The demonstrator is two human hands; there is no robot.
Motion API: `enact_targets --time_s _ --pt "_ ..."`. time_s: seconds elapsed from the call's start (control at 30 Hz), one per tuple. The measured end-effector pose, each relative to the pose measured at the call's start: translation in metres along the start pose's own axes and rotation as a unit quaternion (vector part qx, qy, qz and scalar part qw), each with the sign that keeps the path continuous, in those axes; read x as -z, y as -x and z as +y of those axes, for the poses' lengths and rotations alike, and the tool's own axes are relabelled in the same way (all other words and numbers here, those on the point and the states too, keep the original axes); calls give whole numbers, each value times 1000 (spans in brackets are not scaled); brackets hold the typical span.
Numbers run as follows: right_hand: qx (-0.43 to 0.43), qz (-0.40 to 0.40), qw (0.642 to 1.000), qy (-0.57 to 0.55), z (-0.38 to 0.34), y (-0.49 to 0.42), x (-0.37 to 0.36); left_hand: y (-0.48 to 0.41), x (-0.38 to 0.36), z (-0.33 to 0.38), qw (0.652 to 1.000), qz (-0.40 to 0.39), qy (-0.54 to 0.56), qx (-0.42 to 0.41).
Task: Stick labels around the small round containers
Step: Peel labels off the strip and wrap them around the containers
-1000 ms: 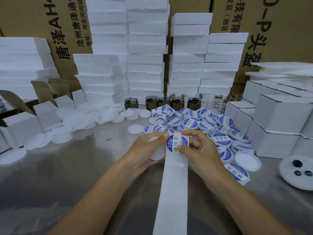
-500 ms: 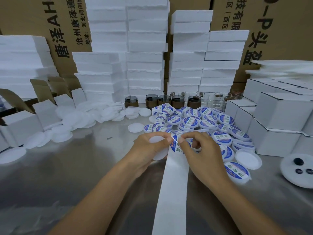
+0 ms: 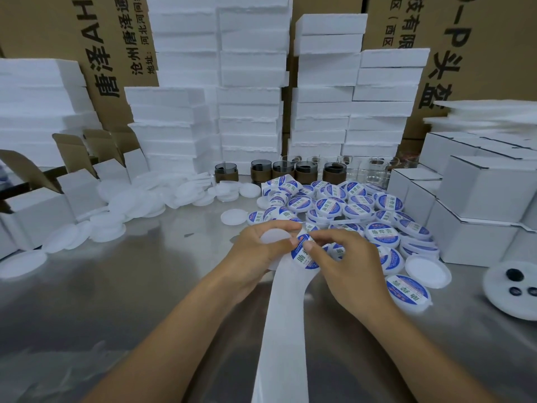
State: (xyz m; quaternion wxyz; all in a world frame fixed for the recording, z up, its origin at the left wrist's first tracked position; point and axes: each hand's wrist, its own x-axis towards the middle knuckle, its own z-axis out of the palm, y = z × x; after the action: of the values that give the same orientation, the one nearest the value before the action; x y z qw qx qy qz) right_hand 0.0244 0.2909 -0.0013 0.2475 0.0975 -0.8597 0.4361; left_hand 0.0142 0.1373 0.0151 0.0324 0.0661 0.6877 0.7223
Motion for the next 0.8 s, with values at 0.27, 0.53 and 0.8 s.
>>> enact_targets --time_s 0.27,0.53,0.8 --pt "19 -9 998 62 -4 3 3 -4 -1 -3 999 43 -13 22" --pt "108 -10 990 86 -9 4 5 -7 -1 -3 996 84 34 -19" --pt "54 -10 994 -93 -21 5 10 -13 5 -8 987 163 10 -5"
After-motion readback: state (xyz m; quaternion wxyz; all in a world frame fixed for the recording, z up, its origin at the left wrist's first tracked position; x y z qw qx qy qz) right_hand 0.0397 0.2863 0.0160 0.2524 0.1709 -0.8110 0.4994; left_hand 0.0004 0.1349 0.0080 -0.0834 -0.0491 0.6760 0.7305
